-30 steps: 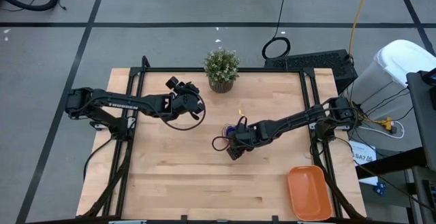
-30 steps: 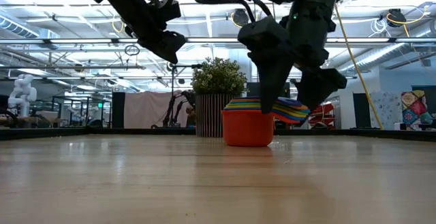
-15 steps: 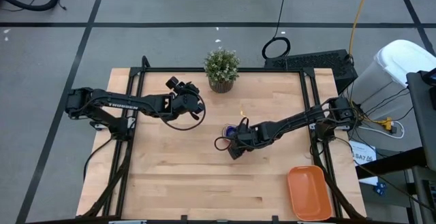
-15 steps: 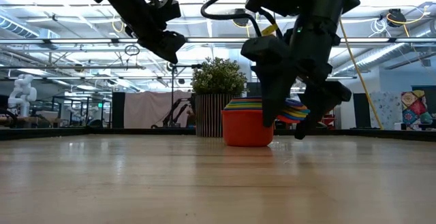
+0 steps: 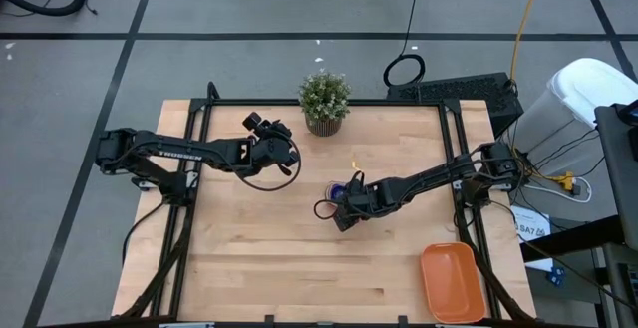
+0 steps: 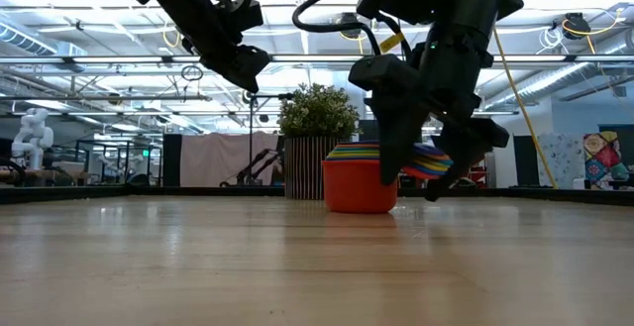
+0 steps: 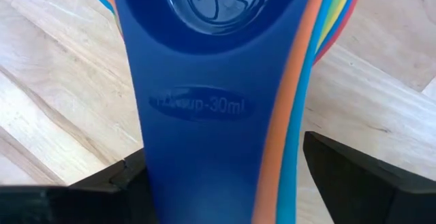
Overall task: Nest measuring cups in basket
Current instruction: Put the nested measuring cups into the orange bin
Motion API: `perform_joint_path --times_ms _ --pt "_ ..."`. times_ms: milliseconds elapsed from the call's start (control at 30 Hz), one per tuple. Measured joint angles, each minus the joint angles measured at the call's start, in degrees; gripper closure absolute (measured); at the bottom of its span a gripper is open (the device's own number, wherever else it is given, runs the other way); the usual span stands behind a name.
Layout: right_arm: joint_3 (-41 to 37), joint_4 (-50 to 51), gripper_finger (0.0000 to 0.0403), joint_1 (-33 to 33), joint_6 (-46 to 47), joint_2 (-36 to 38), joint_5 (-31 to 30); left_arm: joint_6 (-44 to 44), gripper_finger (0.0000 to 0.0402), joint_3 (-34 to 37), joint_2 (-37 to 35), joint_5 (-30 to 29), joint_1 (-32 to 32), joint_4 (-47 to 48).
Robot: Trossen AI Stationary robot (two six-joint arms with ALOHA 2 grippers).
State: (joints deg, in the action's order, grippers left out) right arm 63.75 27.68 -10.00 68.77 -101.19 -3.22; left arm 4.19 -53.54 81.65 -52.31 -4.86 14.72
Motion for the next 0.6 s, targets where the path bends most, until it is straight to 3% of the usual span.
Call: perform_joint_path --times_ms 400,600 --pt "0.0 -0.1 0.0232 0.0 -0.2 0.0 0.2 0.0 0.0215 0.0 0.0 0.0 0.0 0.0" --pt "0.0 -1.3 0.0273 0.0 -0.3 0.0 0.3 0.0 0.0215 0.0 0.0 0.0 0.0 0.0"
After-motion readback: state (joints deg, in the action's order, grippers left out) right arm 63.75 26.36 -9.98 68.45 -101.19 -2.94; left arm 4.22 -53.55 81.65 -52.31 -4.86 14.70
